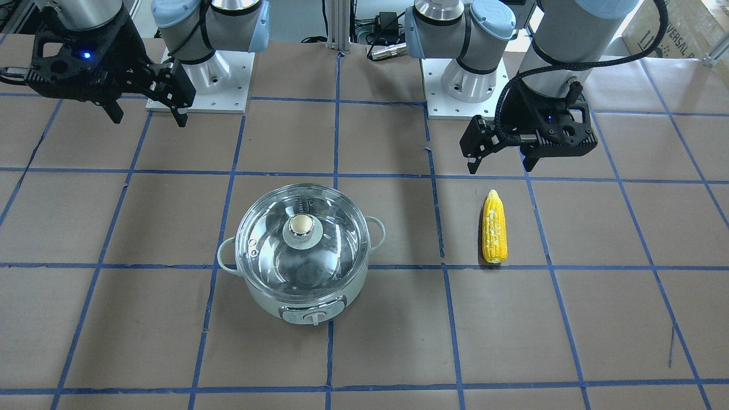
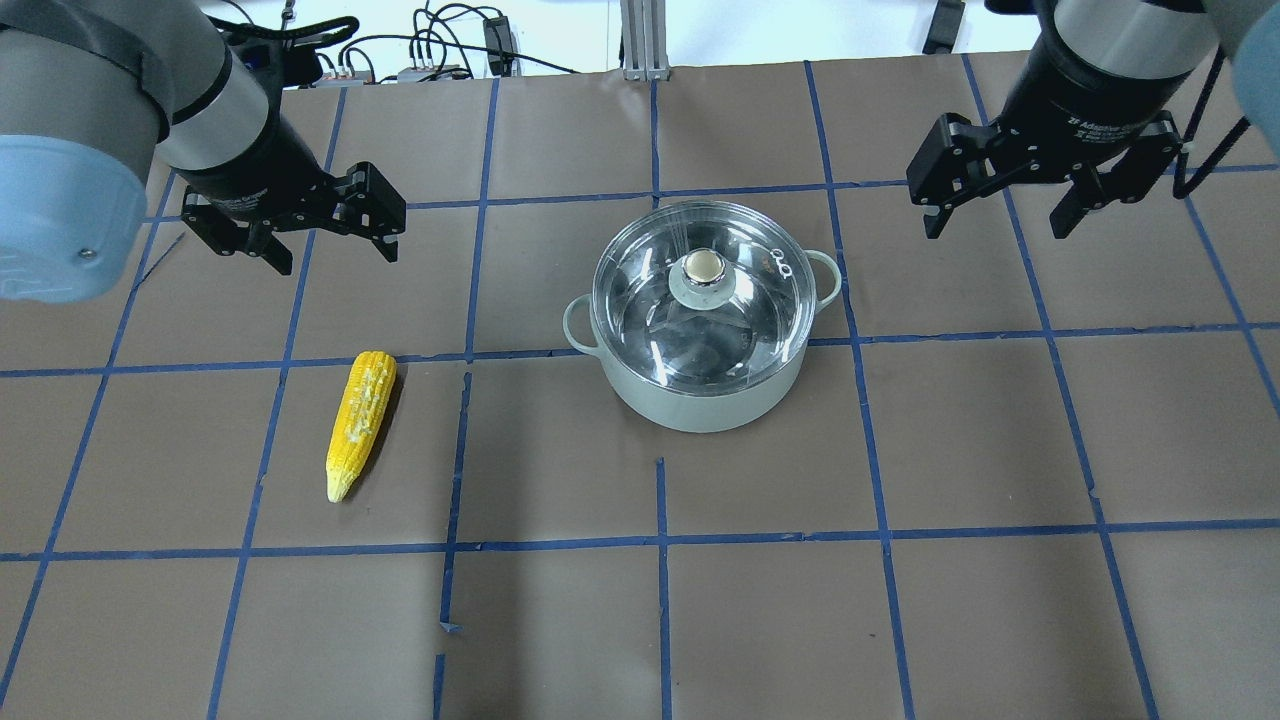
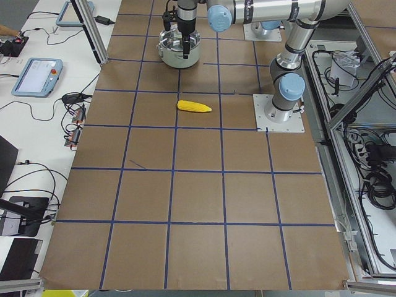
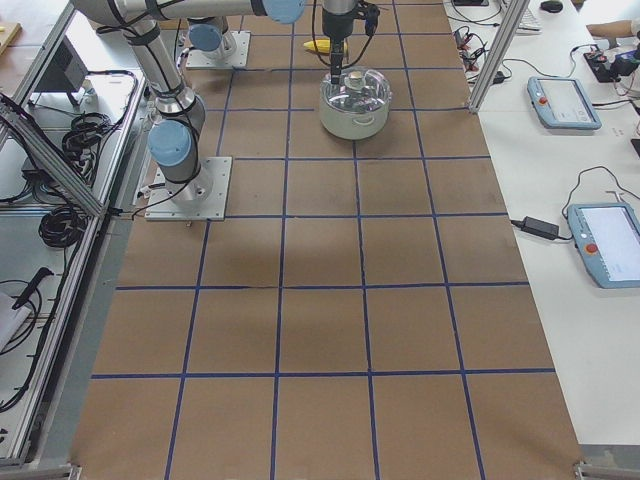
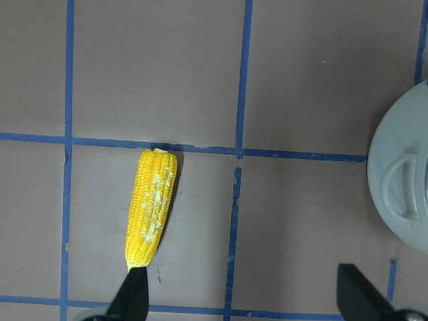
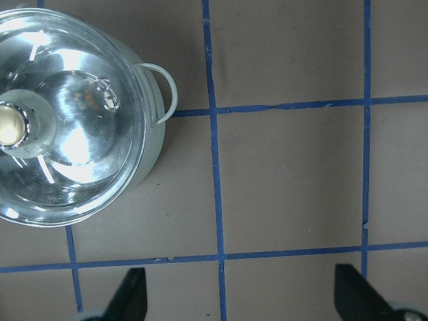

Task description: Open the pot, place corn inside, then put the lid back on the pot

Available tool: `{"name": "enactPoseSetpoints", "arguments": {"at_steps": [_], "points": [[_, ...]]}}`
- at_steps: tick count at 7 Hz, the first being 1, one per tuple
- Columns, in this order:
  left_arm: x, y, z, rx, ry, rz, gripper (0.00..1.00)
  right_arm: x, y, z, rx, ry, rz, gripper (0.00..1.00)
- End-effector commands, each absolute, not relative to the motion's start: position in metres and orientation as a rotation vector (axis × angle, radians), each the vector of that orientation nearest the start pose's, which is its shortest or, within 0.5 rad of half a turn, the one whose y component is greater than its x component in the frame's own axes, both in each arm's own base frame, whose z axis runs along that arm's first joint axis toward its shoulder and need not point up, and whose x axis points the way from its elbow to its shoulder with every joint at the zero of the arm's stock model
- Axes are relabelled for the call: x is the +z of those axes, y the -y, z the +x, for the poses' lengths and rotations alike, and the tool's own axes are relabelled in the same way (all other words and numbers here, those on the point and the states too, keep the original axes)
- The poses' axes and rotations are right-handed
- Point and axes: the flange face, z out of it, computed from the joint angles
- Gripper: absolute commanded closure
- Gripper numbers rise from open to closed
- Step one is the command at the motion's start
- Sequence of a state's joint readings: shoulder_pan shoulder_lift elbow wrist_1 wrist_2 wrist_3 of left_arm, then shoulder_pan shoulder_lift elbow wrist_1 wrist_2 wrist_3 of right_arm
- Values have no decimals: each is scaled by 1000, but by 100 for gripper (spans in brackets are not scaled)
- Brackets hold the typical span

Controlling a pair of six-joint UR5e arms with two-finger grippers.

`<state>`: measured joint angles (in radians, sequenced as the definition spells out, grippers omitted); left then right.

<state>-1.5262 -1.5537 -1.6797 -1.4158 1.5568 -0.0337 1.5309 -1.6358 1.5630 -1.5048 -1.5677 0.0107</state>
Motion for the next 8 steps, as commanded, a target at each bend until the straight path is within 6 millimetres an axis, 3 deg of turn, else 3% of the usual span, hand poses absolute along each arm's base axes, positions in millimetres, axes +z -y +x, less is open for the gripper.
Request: {"name": "enactPoseSetpoints", "arguments": {"at_steps": [1, 4, 5, 8], "points": [[458, 495, -113, -99, -3150, -123, 0, 517, 469, 115, -12, -3138, 79, 1], [464, 493, -113, -116, -3140, -123, 0, 519, 475, 115, -77, -3138, 55, 1], [465, 492, -124, -125, -3124, -88, 0, 519, 475, 115, -77, -3138, 55, 1], [465, 495, -126, -125, -3092, -74, 0, 503, 488, 122, -77, -3131, 55, 1]]}}
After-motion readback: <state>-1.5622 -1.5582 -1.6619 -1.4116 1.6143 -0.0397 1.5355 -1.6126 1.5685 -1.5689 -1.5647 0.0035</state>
